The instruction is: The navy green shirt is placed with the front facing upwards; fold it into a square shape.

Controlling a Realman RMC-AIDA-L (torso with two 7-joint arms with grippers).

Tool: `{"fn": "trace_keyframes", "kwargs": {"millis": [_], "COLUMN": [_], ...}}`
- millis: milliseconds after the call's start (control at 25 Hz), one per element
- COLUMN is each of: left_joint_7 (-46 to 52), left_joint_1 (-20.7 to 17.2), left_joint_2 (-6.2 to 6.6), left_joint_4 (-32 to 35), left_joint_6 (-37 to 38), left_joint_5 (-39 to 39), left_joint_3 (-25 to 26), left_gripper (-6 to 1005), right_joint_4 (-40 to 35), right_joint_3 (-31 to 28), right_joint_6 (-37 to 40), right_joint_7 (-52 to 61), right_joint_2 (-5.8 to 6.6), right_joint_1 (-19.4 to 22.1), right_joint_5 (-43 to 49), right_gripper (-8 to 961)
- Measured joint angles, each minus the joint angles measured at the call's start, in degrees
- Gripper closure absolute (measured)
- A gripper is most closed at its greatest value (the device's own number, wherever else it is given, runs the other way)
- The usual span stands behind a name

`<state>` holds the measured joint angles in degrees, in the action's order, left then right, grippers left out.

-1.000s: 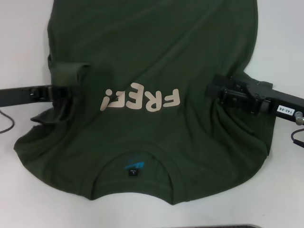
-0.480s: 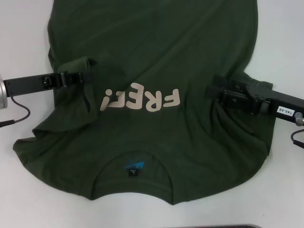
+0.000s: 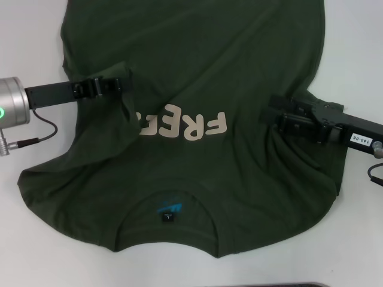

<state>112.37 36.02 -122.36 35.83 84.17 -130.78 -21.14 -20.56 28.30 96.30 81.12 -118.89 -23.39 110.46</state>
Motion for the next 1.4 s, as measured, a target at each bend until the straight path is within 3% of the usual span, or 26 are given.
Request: {"fn": "trace_keyframes", "kwargs": {"millis": [640, 1160, 1400], "left_joint_7": [-0.6, -3.5, -6.2], "left_joint_1": [-1.0, -5.3, -7.9], "left_joint_2": [-0.89, -0.44, -0.15], "left_joint_4": [-1.7, 0.1, 0.8], "left_joint_6": [-1.5, 3.0, 9.6], "left_joint_5": [0.2, 10.5, 17.7], "left_joint_3": [0.1, 0.8, 0.8], "left_gripper": [948, 477, 269], "right_joint_4": [0.0, 0.0, 0.0], "right_joint_3": [0.0, -0.8, -0.8], "right_joint_6": [0.1, 0.1, 0.8], "right_joint_7": [0.0, -0.1, -0.1], "right_joint_2": [0.06, 0.12, 0.34], "right_joint_1": [0.7, 0.5, 0.8], "right_joint_5": [-0.2, -0.3, -0.2], "right_gripper": [59, 58, 59]}}
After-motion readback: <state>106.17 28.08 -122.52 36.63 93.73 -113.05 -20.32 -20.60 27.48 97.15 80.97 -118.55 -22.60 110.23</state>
